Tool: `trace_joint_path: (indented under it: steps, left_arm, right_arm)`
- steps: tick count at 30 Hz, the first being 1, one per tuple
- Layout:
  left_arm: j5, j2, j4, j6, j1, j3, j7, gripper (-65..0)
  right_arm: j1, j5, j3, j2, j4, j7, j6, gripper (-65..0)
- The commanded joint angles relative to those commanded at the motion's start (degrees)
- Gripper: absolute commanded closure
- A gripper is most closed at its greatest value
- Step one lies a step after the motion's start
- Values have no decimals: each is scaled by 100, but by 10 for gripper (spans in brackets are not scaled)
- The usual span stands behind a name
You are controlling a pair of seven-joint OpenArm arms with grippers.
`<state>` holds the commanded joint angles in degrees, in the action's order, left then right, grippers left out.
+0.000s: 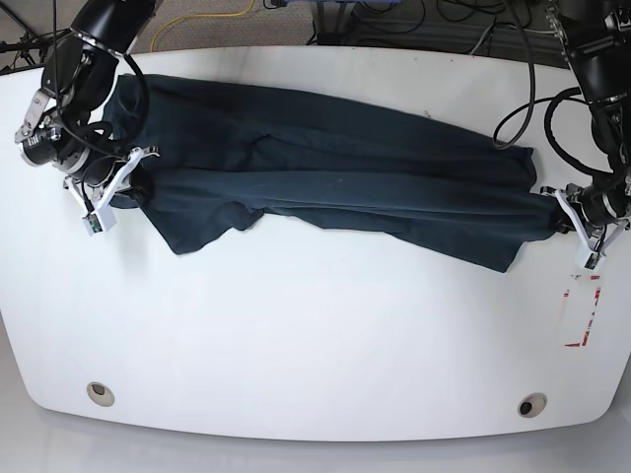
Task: Fold the T-shirt properly
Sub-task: 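Fold the hem over toward the collar with both grippers, then release the hem and regrasp the folded shirt ends with both grippers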
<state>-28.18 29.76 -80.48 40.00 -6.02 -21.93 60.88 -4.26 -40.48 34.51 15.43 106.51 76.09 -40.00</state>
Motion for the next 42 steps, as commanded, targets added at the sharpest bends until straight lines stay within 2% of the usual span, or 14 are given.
trace_joint_path:
  steps: [9,11,17,22,24,26,29,34,37,42]
  left_arm:
    - [26,9,0,0,281,35,0,0]
    - [26,9,18,0,281,35,0,0]
    - [26,18,26,0,440,88,0,0]
    - [35,18,26,0,607,114,0,-6]
    - [35,18,35,0,615,114,0,-28]
    - [35,18,35,0,633,114,0,-83]
    - [35,18,0,0,738,123,0,-162]
    - [18,18,0,0,607,132,158,-304]
    - [9,18,-35,0,343,114,554,-344]
    - [0,-26,-554,0,-123,88,1020,-346]
  right_arm:
    - [-571,0,0,-9,149,0,0,0]
    - [-659,0,0,-18,149,0,0,-16]
    - [-993,9,0,-185,167,0,0,-119]
    - [-1099,35,0,-202,149,-9,0,-171]
    - [-1125,44,0,-202,149,-9,0,-197]
    - [-1169,18,9,-202,167,-9,0,-262]
    - [-1196,-70,44,-211,220,-9,0,-327]
    - [-1160,-642,782,-360,554,-9,0,-388]
    - [-1108,-949,1011,-396,563,-9,0,-395]
    - [-826,-1002,985,-448,492,-9,0,-387]
